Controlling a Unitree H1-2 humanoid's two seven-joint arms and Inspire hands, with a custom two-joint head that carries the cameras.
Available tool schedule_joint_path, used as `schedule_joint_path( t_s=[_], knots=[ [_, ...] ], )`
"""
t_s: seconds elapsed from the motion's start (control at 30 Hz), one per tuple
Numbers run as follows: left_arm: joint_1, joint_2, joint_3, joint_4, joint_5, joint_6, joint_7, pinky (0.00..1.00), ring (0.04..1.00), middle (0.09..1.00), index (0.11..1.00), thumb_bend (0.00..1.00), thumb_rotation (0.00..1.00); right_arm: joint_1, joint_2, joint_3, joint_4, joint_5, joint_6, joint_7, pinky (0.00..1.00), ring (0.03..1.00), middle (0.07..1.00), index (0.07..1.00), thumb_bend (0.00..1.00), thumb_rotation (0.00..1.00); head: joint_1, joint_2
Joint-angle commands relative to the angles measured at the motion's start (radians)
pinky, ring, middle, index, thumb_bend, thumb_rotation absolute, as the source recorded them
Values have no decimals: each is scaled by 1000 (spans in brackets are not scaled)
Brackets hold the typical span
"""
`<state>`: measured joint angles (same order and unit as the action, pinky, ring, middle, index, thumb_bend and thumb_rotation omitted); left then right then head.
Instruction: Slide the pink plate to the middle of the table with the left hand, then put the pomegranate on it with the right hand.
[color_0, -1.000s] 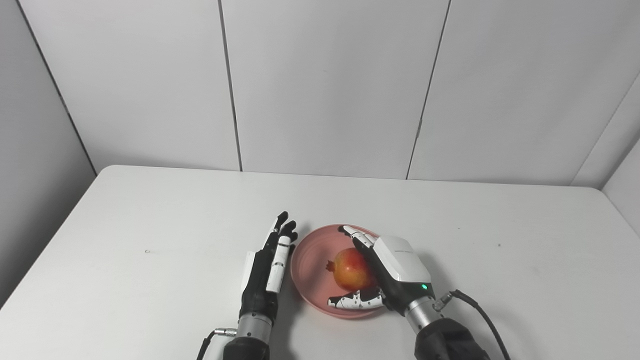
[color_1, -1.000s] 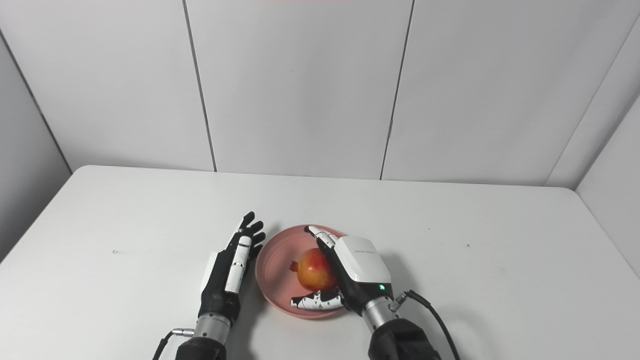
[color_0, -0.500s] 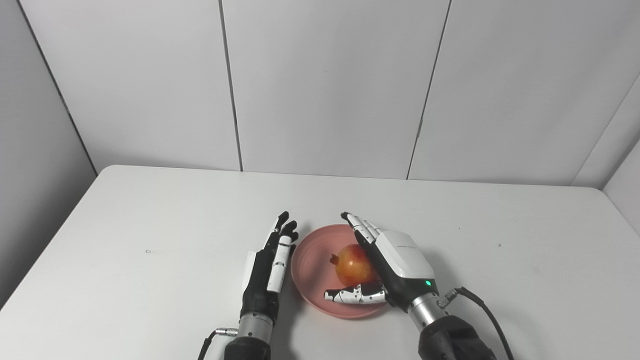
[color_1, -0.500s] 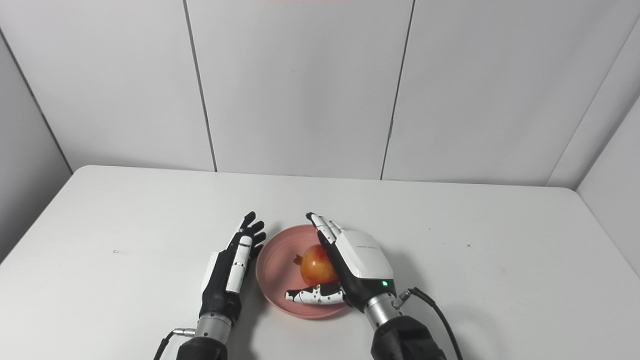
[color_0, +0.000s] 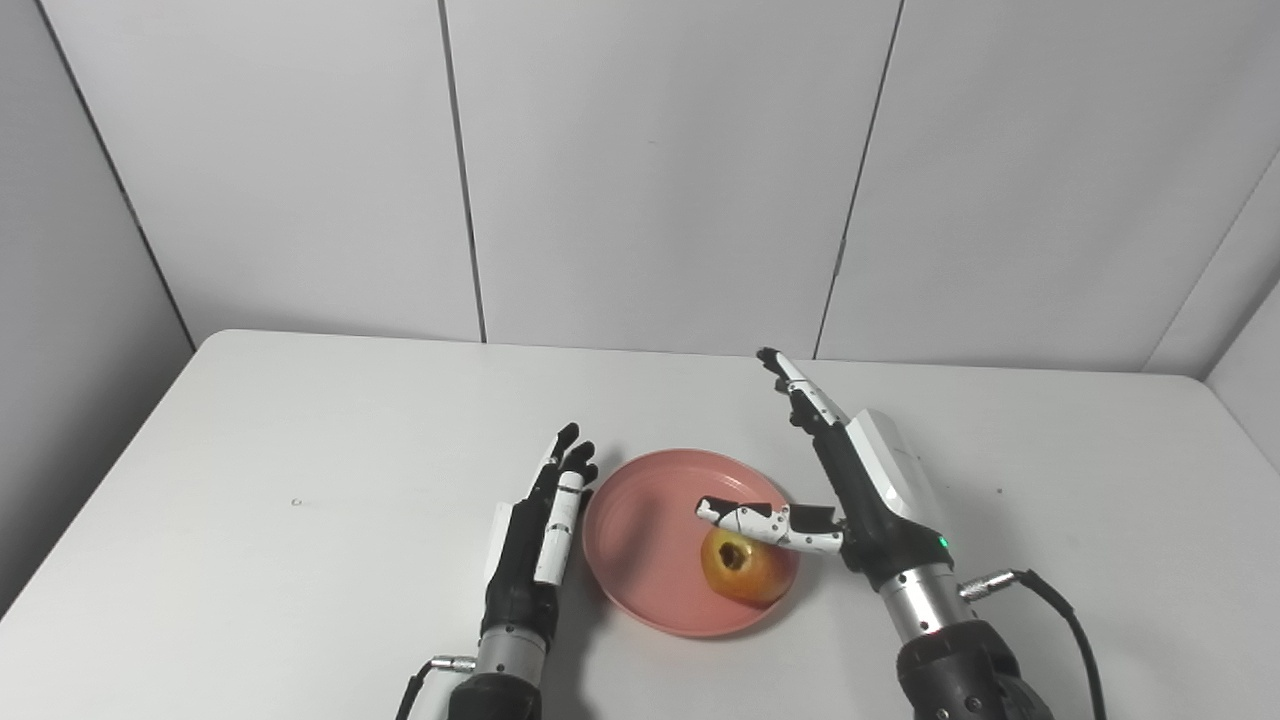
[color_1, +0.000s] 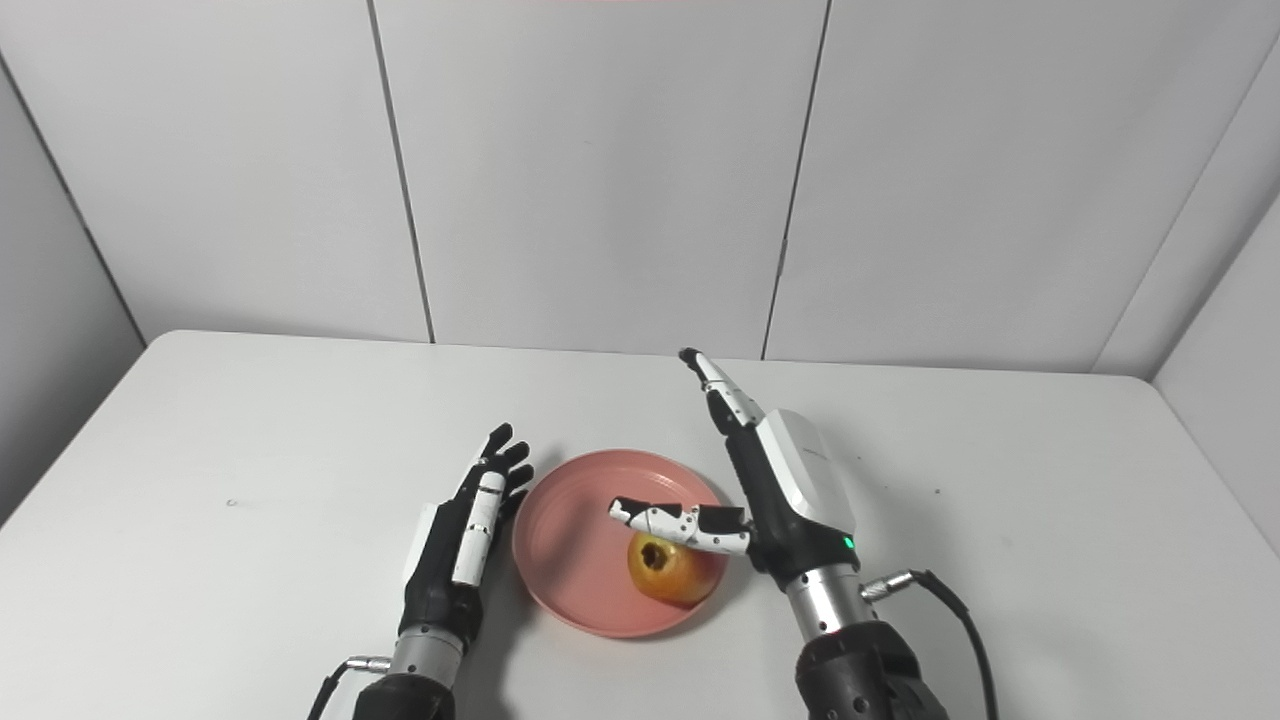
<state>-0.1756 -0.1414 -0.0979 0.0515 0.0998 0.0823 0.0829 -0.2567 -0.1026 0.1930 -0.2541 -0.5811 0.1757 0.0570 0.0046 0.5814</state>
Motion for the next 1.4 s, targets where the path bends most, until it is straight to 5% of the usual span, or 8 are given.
schedule_joint_path(
  t_s=[0.0,0.23,0.37,0.6,0.87,1.37],
  knots=[
    [-22,-18,-6,-15,-12,-7,-8,875,896,920,917,440,1000,5,19,-36,-37,41,-12,-35,771,864,905,925,808,702,1,2],
    [-21,-10,-7,-19,-15,-14,-12,870,895,918,916,439,1000,63,60,-107,-37,169,-18,-43,808,877,903,906,717,989,-7,7],
    [-20,-6,-7,-20,-17,-18,-15,870,898,922,920,440,1000,82,100,-162,-18,350,-19,-22,825,897,920,916,628,1000,-12,7],
    [-19,-3,-8,-34,-14,-13,-18,873,902,926,923,450,1000,81,111,-197,44,491,-23,-18,906,934,942,938,398,1000,-16,5],
    [-12,2,-5,-61,-20,-7,-30,880,907,931,926,453,1000,90,131,-185,63,518,1,-33,919,927,934,925,256,1000,-28,8],
    [-10,1,-6,-62,-23,-7,-38,892,910,934,928,451,1000,95,132,-169,63,520,29,-31,878,905,913,912,229,1000,-25,8]
  ],
)
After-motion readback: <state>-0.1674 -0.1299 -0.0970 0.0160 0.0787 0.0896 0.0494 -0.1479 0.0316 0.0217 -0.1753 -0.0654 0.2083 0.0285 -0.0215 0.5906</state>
